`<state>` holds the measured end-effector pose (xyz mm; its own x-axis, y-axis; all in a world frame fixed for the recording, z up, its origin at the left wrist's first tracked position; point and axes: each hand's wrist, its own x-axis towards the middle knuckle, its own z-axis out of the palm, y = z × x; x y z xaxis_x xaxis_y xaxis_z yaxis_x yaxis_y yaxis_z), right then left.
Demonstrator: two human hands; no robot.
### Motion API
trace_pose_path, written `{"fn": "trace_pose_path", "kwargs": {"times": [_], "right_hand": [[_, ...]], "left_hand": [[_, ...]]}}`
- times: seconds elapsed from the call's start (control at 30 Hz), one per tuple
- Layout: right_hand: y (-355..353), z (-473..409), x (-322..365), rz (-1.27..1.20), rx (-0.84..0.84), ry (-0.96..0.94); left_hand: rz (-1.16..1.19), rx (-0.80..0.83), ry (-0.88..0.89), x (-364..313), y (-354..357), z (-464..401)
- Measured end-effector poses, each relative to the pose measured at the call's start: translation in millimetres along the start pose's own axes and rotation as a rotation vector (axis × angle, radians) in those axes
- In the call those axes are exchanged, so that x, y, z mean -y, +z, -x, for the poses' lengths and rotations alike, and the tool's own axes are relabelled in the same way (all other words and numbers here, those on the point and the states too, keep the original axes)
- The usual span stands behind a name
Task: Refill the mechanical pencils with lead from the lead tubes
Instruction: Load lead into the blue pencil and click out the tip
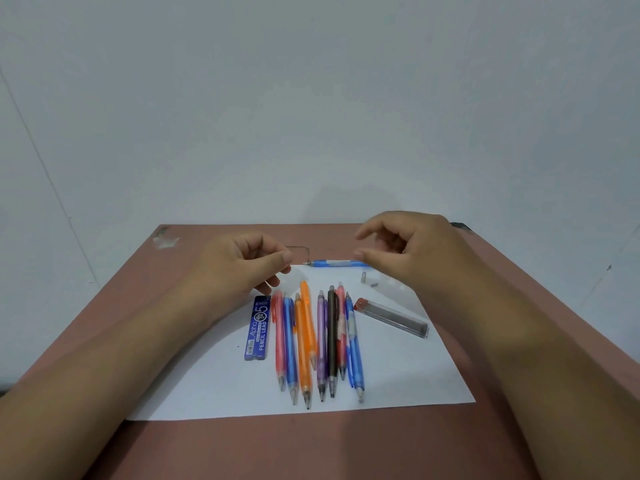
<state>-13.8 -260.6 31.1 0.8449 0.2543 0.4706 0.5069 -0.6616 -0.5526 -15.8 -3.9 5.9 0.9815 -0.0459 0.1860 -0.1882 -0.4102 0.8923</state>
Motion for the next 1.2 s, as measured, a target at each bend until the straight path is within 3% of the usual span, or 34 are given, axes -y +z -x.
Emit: {"fn": "trace_pose_path", "kwargs": {"times": [0.1,0.3,0.67,0.87,1.0,1.1,1.2], "right_hand": [[11.4,-3.7,-0.5,0.136,-0.030,-0.144],[29.2,-2.1,12.4,0.374,0.032,-0.247],[43.5,-3.0,12.2,0.450,-0.055,-0.403],[44.4,-4.5,8.8,0.443,-0.052,-0.349],[38.3,-5.9,4.4,0.366,-0.036,-0.255],[35.0,-7.4,-1.4,0.305,-0.070,-0.199],[30.5,-7.8,-7.1,0.178,-0.145,-0.130]], "left_hand": [[0.001,0.022,-0.009,0.3,1.6,2.1],[-0.081,0.044,0.048,0.0,5.7,3.6],[-0.089,0.084,0.105,-2.0,2.5,8.5],[0.002,0.091,0.142,-0.3,-0.2,9.4],[0.038,0.013,0.086,-0.5,-2.4,6.4],[-0.085,-0.013,0.006,-2.5,-3.7,-3.3],[-0.294,0.064,0.000,-17.6,-3.8,-10.0]]}}
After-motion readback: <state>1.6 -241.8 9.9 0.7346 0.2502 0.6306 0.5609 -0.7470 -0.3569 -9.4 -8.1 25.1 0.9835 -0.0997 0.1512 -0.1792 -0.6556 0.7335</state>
